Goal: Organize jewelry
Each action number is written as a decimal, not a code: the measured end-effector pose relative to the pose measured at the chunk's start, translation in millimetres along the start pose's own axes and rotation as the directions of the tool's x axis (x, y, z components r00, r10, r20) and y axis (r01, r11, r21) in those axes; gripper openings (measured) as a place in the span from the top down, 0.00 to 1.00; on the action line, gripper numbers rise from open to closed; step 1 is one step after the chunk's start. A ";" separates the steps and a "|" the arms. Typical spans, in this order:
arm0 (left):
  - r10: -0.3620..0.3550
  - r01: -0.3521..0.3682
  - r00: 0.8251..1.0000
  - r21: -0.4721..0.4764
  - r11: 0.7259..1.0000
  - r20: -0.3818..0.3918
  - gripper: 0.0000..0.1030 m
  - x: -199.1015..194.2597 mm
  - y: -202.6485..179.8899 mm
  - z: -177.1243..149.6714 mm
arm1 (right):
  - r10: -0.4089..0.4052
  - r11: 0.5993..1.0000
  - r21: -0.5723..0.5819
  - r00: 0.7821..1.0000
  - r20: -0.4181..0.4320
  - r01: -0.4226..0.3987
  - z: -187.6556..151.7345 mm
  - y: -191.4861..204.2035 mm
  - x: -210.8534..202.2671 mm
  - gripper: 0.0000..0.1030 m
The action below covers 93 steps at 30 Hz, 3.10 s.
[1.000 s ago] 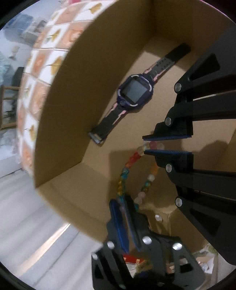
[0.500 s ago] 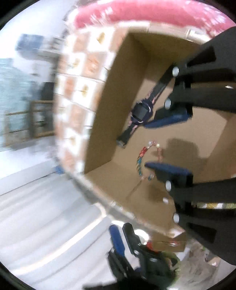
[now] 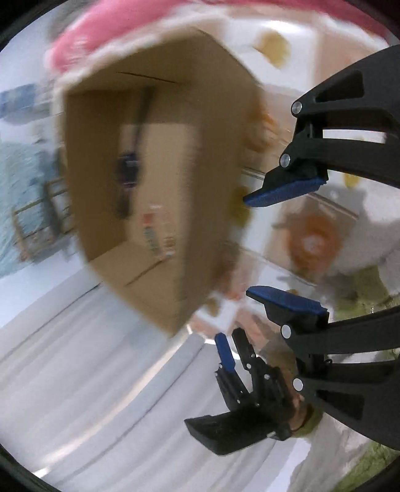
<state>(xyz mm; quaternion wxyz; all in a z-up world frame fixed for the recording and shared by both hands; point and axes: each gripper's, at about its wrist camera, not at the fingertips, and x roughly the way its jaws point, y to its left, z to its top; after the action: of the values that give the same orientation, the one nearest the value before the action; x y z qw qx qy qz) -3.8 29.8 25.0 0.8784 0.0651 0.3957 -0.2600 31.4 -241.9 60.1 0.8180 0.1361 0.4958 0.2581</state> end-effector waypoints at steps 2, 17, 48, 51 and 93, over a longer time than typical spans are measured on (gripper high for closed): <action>0.005 -0.004 1.000 0.018 1.000 -0.013 0.64 10.1 -4.8 -4.5 | -0.016 1.000 0.017 0.999 -0.036 0.017 -10.3 -1.2 15.4 0.49; 0.029 -0.018 0.994 0.104 0.994 -0.103 0.77 56.2 -11.7 2.7 | 0.005 0.996 0.095 1.000 -0.006 -0.004 -13.2 -15.8 30.6 0.49; 0.015 -0.014 1.000 -0.053 0.999 0.014 0.61 40.3 23.2 34.0 | 0.027 0.981 0.185 0.984 0.176 -0.060 16.3 -73.1 0.1 0.49; -0.001 0.001 1.000 -0.051 0.999 0.007 0.61 39.0 19.4 33.5 | 0.001 0.984 0.173 0.983 0.182 -0.033 10.7 -72.8 -4.7 0.49; -0.058 0.059 0.997 0.036 0.998 -0.044 0.20 24.1 -46.7 7.5 | -0.462 0.882 -0.004 0.868 0.181 0.471 -79.9 -49.3 -48.3 0.14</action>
<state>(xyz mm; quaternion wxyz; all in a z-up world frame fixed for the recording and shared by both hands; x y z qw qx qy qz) -9.3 -22.3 16.8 0.8604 0.0754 0.4113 -0.2914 -43.0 -312.3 34.7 0.8994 0.0148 0.4338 0.0519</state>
